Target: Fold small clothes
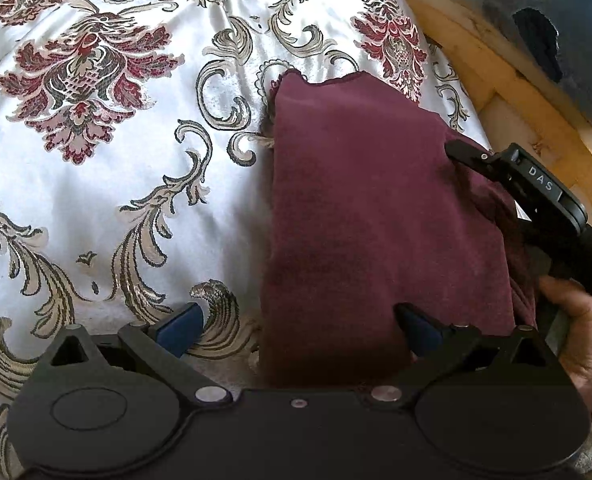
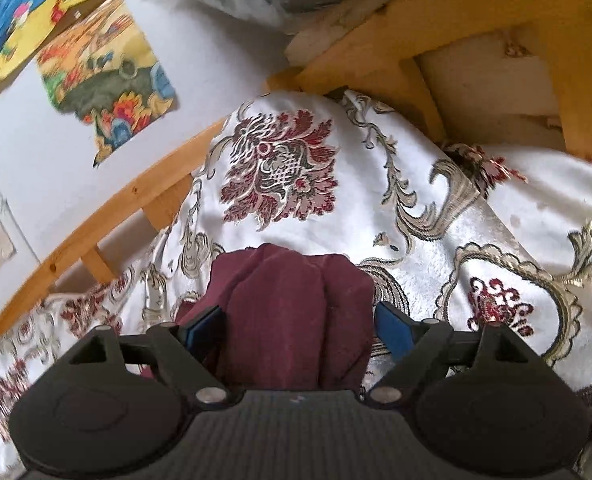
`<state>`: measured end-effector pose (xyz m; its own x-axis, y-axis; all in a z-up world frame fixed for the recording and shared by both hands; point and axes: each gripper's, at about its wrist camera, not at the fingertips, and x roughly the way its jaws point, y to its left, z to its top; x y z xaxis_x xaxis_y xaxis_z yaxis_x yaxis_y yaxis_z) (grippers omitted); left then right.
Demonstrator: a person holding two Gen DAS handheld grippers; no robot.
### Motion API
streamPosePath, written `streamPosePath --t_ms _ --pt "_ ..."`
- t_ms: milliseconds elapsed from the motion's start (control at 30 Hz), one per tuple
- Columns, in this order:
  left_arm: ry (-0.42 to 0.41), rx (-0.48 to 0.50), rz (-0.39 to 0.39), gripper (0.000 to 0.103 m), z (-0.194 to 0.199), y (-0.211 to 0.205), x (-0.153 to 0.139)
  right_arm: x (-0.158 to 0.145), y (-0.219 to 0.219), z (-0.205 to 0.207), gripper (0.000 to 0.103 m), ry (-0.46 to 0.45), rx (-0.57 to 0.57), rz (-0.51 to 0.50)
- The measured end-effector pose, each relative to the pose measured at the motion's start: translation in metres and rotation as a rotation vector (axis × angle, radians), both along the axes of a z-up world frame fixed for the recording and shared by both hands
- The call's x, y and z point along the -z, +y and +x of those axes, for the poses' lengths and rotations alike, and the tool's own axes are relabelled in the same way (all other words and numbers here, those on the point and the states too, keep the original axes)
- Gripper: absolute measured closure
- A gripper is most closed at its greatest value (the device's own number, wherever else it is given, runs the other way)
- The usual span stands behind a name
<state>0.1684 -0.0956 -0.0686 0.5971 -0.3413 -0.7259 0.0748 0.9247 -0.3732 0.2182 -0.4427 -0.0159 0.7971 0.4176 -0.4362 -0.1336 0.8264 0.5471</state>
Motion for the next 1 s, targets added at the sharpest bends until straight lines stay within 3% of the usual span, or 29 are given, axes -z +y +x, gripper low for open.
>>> streamPosePath --t_ms 100,367,533,1000 --pt "0.003 0.005 -0.005 0.0 0.0014 0.0012 -0.0001 -0.0001 -0.002 0.0005 0.018 0.011 0.014 0.023" --pt "-0.005 0.005 -0.004 0.0 0.0013 0.0 0.0004 0.0008 0.0016 -0.0045 0.039 0.034 0.05 -0.012" --pt "-0.002 0.008 -0.006 0.0 0.0016 0.0005 0.0003 0.0022 -0.0035 -0.0083 0.052 0.044 0.068 0.081" --pt "0.0 0.017 -0.013 0.001 0.0019 0.0027 0.0002 0.0036 -0.0023 -0.0094 0.056 0.048 0.085 0.065"
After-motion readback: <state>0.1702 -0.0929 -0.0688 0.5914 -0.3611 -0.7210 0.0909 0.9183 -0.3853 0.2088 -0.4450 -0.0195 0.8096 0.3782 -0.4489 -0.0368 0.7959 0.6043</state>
